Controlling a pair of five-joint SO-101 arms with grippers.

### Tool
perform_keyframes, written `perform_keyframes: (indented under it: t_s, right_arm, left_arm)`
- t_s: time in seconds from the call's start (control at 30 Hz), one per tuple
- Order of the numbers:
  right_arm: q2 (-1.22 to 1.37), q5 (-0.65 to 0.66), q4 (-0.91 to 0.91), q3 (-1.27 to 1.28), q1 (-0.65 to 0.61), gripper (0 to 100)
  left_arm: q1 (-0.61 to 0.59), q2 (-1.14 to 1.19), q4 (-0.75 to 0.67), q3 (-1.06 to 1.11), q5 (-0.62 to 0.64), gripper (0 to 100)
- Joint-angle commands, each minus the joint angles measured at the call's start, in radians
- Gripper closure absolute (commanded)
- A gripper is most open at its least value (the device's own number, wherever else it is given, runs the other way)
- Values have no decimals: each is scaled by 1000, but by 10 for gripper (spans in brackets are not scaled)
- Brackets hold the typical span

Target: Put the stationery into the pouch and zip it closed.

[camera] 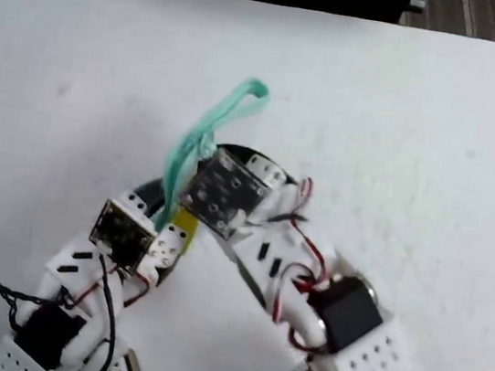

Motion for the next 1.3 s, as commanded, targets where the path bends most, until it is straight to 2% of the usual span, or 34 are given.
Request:
perform_keyframes:
  t_s: [0.0, 0.1, 0.53, 0.9, 1.03, 1.2, 1.27]
  right_arm:
    - [-110, -3, 13, -14, -15, 982]
    - [-153, -3, 38, -14, -15, 982]
    - [-151, -2, -22, -91, -13, 982]
    - [-44, -6, -31, -92, -13, 981]
    - [-27, -11, -31, -92, -13, 981]
    - [-24, -11, -31, -89, -15, 981]
    - [-24, -11, -31, -89, -15, 981]
  left_arm:
    - [-50, -4, 80, -91, 87, 799]
    - [-93, -4, 87, -121, 176, 786]
    - [-101, -4, 89, -141, 181, 792]
    - [-101, -4, 80, -144, 184, 978]
    - [-93, -4, 80, -144, 184, 978]
    - [-25, -4, 86, -135, 175, 979]
    - [-1, -4, 87, -135, 112, 980]
